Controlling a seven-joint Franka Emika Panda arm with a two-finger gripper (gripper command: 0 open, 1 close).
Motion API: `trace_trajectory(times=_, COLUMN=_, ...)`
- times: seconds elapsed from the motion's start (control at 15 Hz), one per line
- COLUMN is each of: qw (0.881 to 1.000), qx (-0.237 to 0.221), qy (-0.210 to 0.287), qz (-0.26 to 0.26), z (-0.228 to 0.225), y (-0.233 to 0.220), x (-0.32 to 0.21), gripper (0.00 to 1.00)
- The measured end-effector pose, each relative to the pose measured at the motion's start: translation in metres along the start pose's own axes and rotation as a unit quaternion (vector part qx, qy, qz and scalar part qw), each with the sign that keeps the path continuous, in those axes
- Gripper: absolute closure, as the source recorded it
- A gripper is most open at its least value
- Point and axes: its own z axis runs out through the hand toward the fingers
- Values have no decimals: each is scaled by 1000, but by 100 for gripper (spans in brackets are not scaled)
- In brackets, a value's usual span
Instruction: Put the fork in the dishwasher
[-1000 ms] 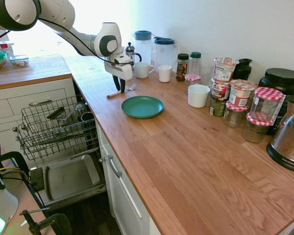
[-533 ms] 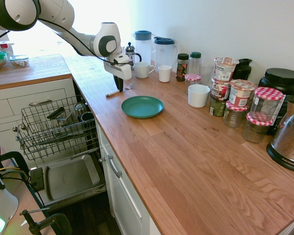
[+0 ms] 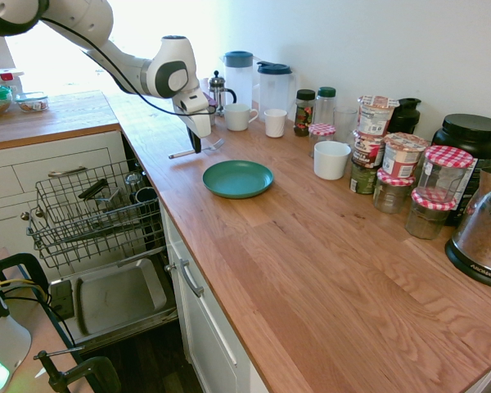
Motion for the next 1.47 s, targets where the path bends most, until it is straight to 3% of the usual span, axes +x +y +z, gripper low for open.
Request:
trace_trajectory(times=0.2, qw=1000, qx=4, qy=-1, qz=11, z=-43, y=20, x=-37, gripper=100)
trace_trajectory(times=0.53, qw=1000, qx=-2, qy=-15, qz=4, z=-72, y=52, x=-125, gripper=100)
trace_trajectory(times=1.07, qw=1000, qx=-5, qy=-13, qz=-10, z=-68, y=71, x=-162, gripper=100)
trace_trajectory(times=1.47, qw=1000, qx=-8, qy=-7, qz=-10, z=-32, y=119, x=-234, gripper=100)
